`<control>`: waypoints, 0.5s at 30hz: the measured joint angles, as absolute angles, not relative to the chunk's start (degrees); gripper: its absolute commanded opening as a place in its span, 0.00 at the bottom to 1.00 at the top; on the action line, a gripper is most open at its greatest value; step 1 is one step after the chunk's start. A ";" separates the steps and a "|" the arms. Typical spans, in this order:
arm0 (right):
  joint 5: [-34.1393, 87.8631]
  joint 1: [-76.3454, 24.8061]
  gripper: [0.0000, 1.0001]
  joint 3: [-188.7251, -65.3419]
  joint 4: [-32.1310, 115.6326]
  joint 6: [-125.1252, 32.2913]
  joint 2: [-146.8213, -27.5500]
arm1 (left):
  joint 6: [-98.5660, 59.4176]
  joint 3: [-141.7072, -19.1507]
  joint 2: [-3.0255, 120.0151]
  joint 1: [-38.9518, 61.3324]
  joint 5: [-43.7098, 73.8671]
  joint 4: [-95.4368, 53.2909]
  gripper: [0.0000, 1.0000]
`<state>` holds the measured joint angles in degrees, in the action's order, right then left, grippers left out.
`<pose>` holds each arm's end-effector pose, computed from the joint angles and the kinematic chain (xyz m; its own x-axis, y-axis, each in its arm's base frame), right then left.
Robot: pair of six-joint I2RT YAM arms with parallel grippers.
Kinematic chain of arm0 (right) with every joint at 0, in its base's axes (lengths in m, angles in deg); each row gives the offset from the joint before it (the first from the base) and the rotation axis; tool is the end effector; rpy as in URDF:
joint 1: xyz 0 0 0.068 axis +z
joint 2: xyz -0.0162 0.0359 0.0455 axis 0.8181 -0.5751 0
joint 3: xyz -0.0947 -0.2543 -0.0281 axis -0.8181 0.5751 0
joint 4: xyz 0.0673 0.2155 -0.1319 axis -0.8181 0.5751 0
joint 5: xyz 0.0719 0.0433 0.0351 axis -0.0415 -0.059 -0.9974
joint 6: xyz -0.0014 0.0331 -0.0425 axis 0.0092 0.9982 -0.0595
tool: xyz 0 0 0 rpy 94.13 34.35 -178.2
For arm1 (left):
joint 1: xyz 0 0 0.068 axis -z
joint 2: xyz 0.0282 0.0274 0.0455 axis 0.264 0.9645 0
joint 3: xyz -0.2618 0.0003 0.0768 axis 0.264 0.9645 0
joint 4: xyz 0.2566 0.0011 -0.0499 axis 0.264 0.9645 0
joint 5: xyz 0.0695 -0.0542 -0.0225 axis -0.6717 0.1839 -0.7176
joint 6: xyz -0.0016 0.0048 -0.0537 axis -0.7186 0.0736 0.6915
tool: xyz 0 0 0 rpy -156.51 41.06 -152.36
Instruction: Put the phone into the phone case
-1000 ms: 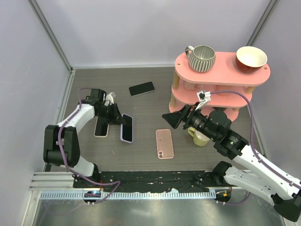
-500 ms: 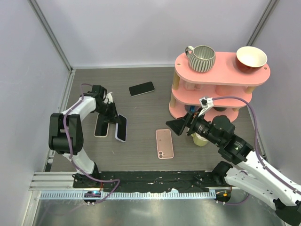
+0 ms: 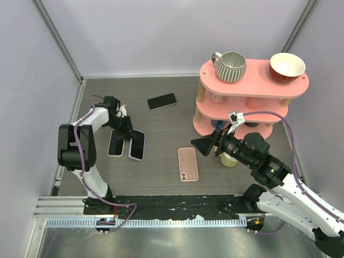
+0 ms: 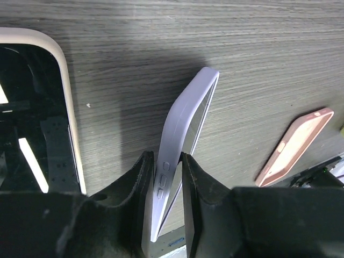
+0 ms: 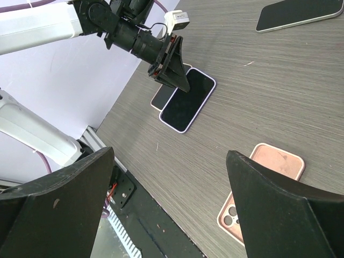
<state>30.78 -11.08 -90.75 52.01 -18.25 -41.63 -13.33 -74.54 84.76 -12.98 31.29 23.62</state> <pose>0.1097 0.1086 0.3298 -0.4951 0.3179 -0.8086 -0.5535 0.6019 0.5756 0.3291 -0.0283 0.1750 -0.9681 -0.2395 -0.0741 -0.1820 0.8746 -0.4495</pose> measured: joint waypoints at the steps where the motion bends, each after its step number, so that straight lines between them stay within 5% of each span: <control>1: 30.78 -11.08 0.91 -90.75 52.01 -18.25 -41.63 | -13.33 -74.69 84.91 -13.03 31.00 23.84 0.29; 15: 30.80 -11.08 0.91 -90.75 53.45 -17.97 -41.57 | -13.18 -76.18 85.61 -13.42 20.90 26.09 0.47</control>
<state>30.80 -11.08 -90.75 53.45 -17.97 -41.57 -13.18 -76.18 85.61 -13.42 20.90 26.09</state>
